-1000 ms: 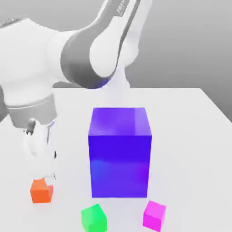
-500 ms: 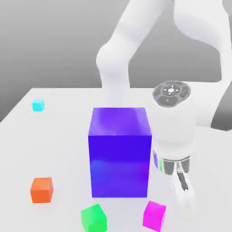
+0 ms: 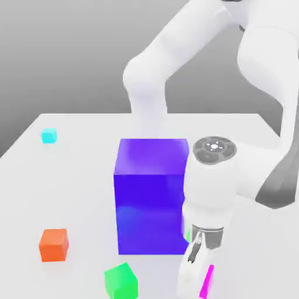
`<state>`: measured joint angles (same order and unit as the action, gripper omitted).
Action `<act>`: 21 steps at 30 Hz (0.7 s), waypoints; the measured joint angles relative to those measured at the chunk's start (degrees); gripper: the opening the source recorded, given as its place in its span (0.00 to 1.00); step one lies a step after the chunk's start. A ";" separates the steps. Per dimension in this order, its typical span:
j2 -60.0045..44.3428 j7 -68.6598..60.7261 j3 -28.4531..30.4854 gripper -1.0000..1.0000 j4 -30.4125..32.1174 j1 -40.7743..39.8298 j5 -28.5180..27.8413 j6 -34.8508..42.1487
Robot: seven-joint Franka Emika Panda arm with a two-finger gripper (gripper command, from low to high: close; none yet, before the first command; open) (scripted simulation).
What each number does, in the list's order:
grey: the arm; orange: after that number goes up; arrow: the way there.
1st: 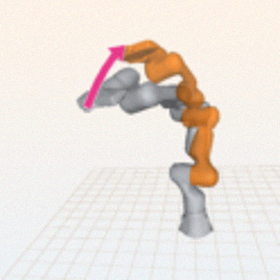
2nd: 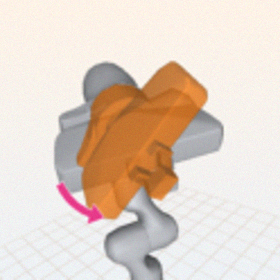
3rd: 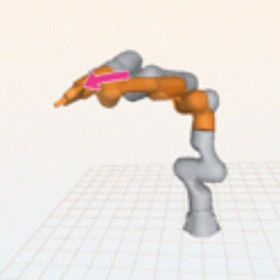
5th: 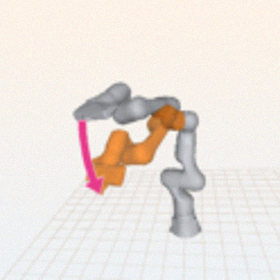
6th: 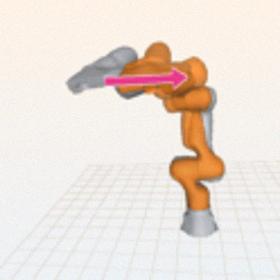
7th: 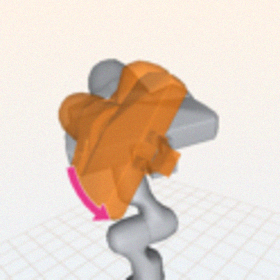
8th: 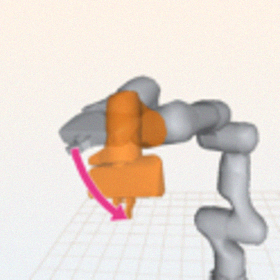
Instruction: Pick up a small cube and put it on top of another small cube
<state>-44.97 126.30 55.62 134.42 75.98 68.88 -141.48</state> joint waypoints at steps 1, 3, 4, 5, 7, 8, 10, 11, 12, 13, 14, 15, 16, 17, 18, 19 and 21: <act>0.00 -0.01 0.00 0.00 0.00 0.00 0.02 -0.06; -0.31 -0.23 -0.47 0.00 -0.15 -0.36 0.47 -0.16; 0.59 0.59 1.03 0.00 0.33 0.79 -0.89 0.29; 1.70 1.62 3.03 0.00 0.93 2.33 -2.60 0.93; 3.95 3.81 7.86 0.00 2.26 6.07 -6.23 2.60; 4.95 4.25 9.37 0.00 2.22 7.16 -7.72 3.83; 6.29 1.80 8.20 0.00 -0.67 5.77 -9.04 7.52; 6.67 -0.43 7.57 0.00 -1.47 4.78 -9.67 8.64; 6.93 -2.95 7.00 0.00 -2.09 3.78 -10.25 9.57; 7.19 -5.63 6.45 0.00 -2.58 2.76 -10.85 10.33; 7.45 -8.39 5.94 0.00 -3.02 1.77 -11.44 11.01; 7.66 -11.22 5.51 0.00 -3.44 0.84 -11.97 11.68; 7.94 -14.08 5.07 0.00 -3.83 -0.09 -12.53 12.25; 8.22 -16.98 4.69 0.00 -4.23 -0.97 -13.08 12.83; 8.55 -19.87 4.32 0.00 -4.62 -1.83 -13.66 13.36; 8.90 -22.78 3.98 0.00 -5.01 -2.66 -14.23 13.85; 9.68 -28.62 3.41 0.00 -5.79 -4.21 -15.38 14.76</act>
<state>-35.29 97.68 59.03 128.63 71.77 53.51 -126.72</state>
